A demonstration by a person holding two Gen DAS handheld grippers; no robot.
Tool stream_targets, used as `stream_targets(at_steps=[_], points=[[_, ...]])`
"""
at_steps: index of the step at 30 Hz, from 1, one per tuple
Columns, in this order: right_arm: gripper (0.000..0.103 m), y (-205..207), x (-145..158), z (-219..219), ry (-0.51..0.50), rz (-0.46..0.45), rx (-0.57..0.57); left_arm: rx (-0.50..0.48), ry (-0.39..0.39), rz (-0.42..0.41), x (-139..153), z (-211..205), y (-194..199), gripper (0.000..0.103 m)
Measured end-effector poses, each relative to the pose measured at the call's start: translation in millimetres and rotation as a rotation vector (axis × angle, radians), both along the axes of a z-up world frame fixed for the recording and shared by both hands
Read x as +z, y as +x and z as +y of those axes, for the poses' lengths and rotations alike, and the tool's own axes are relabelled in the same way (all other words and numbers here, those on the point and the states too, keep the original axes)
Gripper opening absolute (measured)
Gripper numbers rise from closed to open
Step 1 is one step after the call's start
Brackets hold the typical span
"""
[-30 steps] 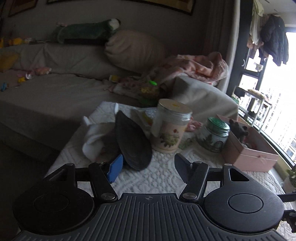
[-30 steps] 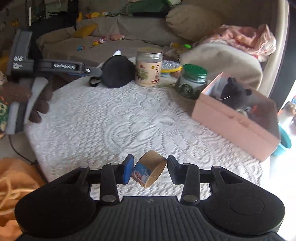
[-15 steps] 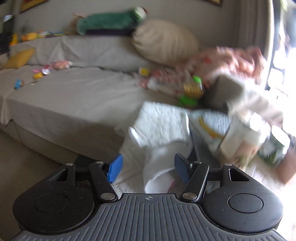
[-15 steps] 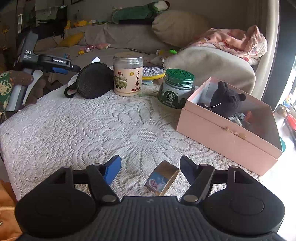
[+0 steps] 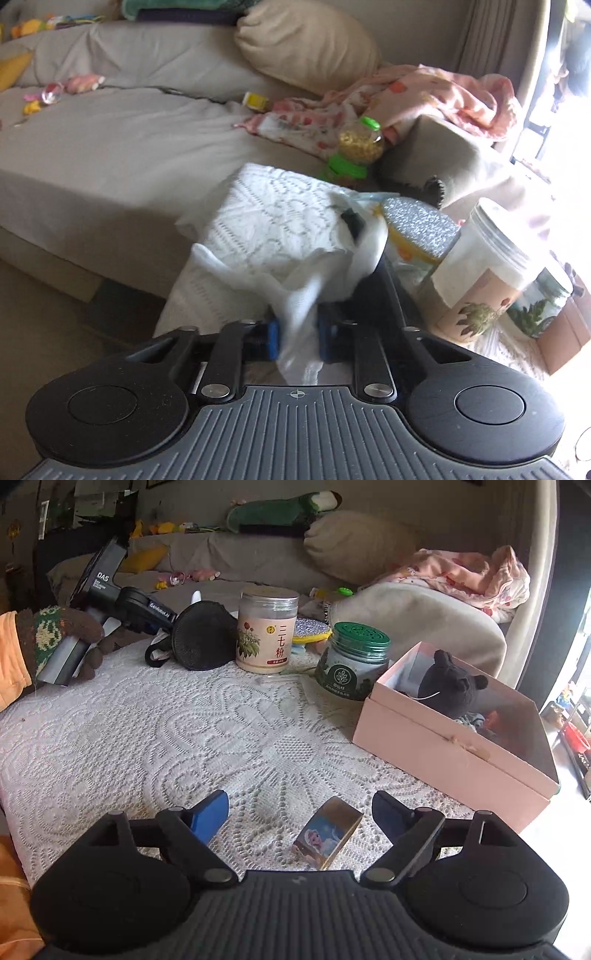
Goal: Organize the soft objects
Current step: 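Grasp the white glove with the left tool while the right tool approaches the tape roll, then carry the glove and tape roll to the pink box and release them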
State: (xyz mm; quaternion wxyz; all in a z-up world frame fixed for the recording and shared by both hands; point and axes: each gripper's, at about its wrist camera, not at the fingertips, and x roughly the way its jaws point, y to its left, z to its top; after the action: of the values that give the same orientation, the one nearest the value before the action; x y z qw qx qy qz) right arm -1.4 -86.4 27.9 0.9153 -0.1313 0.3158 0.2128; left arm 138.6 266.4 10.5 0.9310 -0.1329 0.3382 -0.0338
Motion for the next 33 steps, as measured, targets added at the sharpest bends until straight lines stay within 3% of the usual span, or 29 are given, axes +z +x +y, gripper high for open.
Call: stream_targets(at_steps=[5, 8, 15, 21, 24, 26, 30, 31, 33], points=[[0.085, 0, 5, -13, 0.026, -0.001, -0.054, 0.019, -0.037, -0.124, 19, 8, -22, 0.016], [0.085, 4, 0, -16, 0.023, 0.026, -0.073, 0.006, -0.017, -0.175, 41, 6, -30, 0.015], [0.085, 14, -11, -19, 0.104, 0.131, -0.1, -0.002, 0.1, -0.231, 68, -17, -46, 0.015], [0.083, 1, -7, -17, 0.08, 0.076, -0.078, -0.038, 0.095, -0.239, 75, -30, -55, 0.015], [0.061, 4, -9, -14, 0.066, 0.09, -0.074, -0.039, 0.091, -0.232, 73, -32, -55, 0.015], [0.026, 11, -11, -14, 0.063, 0.123, -0.078, -0.033, 0.086, -0.234, 72, -33, -53, 0.015], [0.017, 23, 0, -21, 0.091, 0.159, -0.069, 0.008, 0.09, -0.233, 72, -31, -47, 0.015], [0.01, 27, 5, -22, 0.099, 0.173, -0.053, 0.025, 0.093, -0.231, 74, -29, -44, 0.015], [0.009, 36, 18, -24, 0.119, 0.195, -0.015, 0.053, 0.087, -0.238, 82, -25, -33, 0.015]])
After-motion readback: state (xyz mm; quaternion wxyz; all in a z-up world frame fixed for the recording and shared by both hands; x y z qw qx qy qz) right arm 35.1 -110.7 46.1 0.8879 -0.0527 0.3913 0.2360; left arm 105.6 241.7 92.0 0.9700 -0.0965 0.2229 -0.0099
